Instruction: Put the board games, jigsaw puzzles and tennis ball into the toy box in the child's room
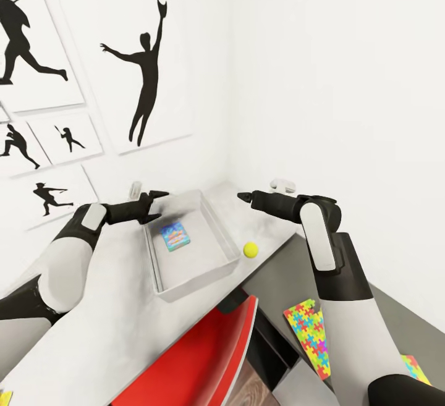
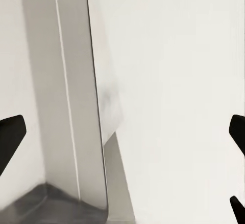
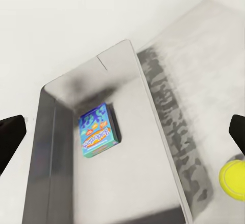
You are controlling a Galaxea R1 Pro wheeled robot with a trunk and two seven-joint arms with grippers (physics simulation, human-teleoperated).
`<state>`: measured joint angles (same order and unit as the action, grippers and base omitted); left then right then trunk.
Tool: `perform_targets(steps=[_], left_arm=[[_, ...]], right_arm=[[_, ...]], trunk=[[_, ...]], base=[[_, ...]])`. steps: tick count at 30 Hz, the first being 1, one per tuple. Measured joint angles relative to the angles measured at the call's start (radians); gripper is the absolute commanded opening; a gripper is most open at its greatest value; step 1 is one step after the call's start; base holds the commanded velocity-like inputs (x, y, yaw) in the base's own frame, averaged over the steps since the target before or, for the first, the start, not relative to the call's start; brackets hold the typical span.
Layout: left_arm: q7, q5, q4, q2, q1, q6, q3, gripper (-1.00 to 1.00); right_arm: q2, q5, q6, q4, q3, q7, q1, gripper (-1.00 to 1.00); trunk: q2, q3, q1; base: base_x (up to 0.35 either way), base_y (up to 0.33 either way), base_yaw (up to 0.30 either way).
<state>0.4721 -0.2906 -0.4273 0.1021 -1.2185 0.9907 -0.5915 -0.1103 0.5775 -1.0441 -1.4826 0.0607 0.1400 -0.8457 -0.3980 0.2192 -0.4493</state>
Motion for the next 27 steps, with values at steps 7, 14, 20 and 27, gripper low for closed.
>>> perform_targets(steps=[7, 14, 20, 27], left_arm=[[0.261, 0.007, 0.0, 0.157, 0.049, 0.053, 0.008, 1.0], [0.535, 0.014, 0.0, 0.29, 0.161, 0.053, 0.12, 1.0], [0.729, 0.021, -0.002, 0.355, 0.215, 0.051, 0.217, 1.0], [0.78, 0.025, -0.002, 0.413, 0.238, 0.05, 0.246, 1.0]], right_arm=[[0.0, -0.001, 0.0, 0.001, -0.001, 0.0, 0.0, 1.0], [0.002, -0.001, 0.0, 0.0, -0.001, 0.0, 0.003, 1.0], [0.005, 0.011, 0.0, -0.027, -0.009, 0.0, 0.061, 1.0], [0.008, 0.015, 0.0, -0.042, -0.034, 0.0, 0.095, 1.0]], trunk=[[0.0, -0.011, 0.0], [0.0, -0.023, 0.0], [0.0, -0.033, 0.0], [0.0, -0.044, 0.0]], base=[[0.0, 0.0, 0.0], [0.0, 0.0, 0.0], [0.0, 0.0, 0.0], [0.0, 0.0, 0.0]])
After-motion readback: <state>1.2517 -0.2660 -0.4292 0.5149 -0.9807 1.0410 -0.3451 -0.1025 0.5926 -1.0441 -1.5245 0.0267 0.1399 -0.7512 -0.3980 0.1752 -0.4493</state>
